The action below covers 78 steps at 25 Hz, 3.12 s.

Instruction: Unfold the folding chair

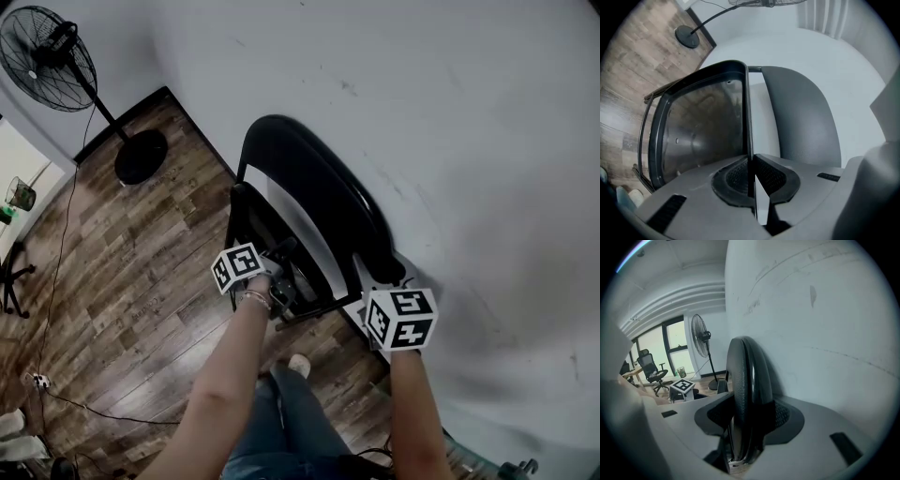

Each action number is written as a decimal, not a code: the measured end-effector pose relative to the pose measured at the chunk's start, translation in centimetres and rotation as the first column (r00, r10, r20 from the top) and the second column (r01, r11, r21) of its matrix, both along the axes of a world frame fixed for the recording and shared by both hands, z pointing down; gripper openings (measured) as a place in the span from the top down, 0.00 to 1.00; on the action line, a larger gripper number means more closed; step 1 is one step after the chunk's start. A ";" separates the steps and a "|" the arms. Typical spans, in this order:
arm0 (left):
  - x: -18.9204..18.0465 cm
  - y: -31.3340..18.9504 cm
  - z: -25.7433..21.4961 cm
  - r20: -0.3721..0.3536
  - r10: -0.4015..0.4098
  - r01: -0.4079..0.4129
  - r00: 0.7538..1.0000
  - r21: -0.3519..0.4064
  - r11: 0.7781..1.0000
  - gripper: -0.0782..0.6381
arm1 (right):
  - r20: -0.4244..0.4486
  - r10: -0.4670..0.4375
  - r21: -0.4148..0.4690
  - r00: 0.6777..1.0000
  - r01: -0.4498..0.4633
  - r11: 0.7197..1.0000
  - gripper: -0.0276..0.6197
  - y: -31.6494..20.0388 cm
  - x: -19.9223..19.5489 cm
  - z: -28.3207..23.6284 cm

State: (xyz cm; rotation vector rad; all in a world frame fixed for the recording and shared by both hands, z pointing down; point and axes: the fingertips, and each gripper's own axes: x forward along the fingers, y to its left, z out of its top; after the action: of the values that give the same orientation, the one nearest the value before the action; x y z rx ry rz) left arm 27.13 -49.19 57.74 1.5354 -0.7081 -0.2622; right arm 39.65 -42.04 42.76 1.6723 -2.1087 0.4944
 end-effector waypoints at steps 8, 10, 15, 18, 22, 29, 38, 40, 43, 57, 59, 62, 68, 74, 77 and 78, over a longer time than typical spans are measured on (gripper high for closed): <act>-1.1 0.7 -0.3 0.004 0.019 -0.019 1.000 0.005 1.000 0.87 | -0.001 0.003 0.002 1.000 -0.003 1.000 0.69 0.2 -0.3 -0.1; -1.6 1.1 -0.4 0.000 0.023 -0.023 1.000 0.009 1.000 0.87 | -0.006 0.004 0.005 1.000 -0.004 1.000 0.69 0.4 -0.6 -0.3; -3.2 2.2 -0.8 -0.005 0.024 -0.024 1.000 0.018 1.000 0.86 | -0.016 0.002 0.011 1.000 -0.002 1.000 0.69 1.3 -1.9 -0.7; -4.3 2.7 -1.1 -0.007 0.031 -0.031 0.999 0.024 0.999 0.86 | -0.026 0.000 0.015 1.000 0.001 1.000 0.69 1.7 -2.7 -1.0; -6.2 3.9 -1.2 -0.004 0.041 -0.041 0.999 0.034 0.999 0.85 | -0.028 0.001 0.016 1.000 -0.001 1.000 0.69 2.5 -3.8 -1.1; -10.0 6.2 -1.6 -0.020 0.064 -0.062 0.998 0.060 0.996 0.83 | -0.023 -0.005 0.022 1.000 0.006 1.000 0.69 3.4 -5.6 -1.3; -16.3 10.0 -0.7 -0.031 0.048 -0.046 0.998 0.050 0.998 0.79 | -0.017 -0.015 0.015 1.000 0.015 1.000 0.69 5.0 -8.1 -0.9; -17.4 10.6 -0.6 -0.027 0.044 -0.043 0.999 0.046 0.998 0.79 | -0.020 -0.018 0.017 1.000 0.018 1.000 0.69 5.4 -8.8 -0.9; -18.8 11.4 -0.3 -0.017 0.040 -0.039 0.999 0.038 0.999 0.77 | -0.024 -0.019 0.017 1.000 0.019 1.000 0.70 5.9 -9.8 -1.0; -22.3 14.5 -0.1 0.143 0.131 -0.140 0.981 0.051 0.989 0.53 | -0.037 0.002 0.016 0.999 -0.002 1.000 0.70 8.0 -12.9 -1.0; -22.5 14.8 0.5 0.240 0.157 -0.169 0.958 0.029 0.985 0.53 | -0.040 0.005 0.017 0.999 -0.004 1.000 0.70 8.2 -13.2 -1.0; -23.1 15.0 1.2 0.299 0.137 -0.142 0.944 -0.003 0.990 0.52 | -0.042 0.011 0.014 0.999 -0.010 1.000 0.70 8.3 -13.4 -0.9; -26.3 16.2 2.7 0.258 0.044 -0.034 0.965 -0.046 0.998 0.54 | -0.026 0.020 -0.009 0.999 -0.020 1.000 0.69 8.6 -14.0 -0.2; -30.1 17.9 5.4 0.279 -0.012 0.043 0.960 -0.107 0.993 0.54 | -0.011 0.028 -0.027 1.000 -0.028 0.999 0.69 9.0 -14.8 0.9; -31.7 18.9 6.8 0.320 -0.007 0.047 0.947 -0.117 0.992 0.52 | -0.011 0.032 -0.032 0.999 -0.032 0.999 0.69 9.5 -15.5 1.5; -32.1 19.2 7.2 0.328 -0.006 0.049 0.945 -0.124 0.991 0.52 | -0.011 0.033 -0.035 0.999 -0.033 0.999 0.69 9.6 -15.6 1.6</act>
State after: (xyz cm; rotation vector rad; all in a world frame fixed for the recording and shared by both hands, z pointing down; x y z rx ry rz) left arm -5.00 -29.98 64.92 1.4579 -0.9896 0.0222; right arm 24.00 -32.44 44.38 1.6891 -2.0559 0.5283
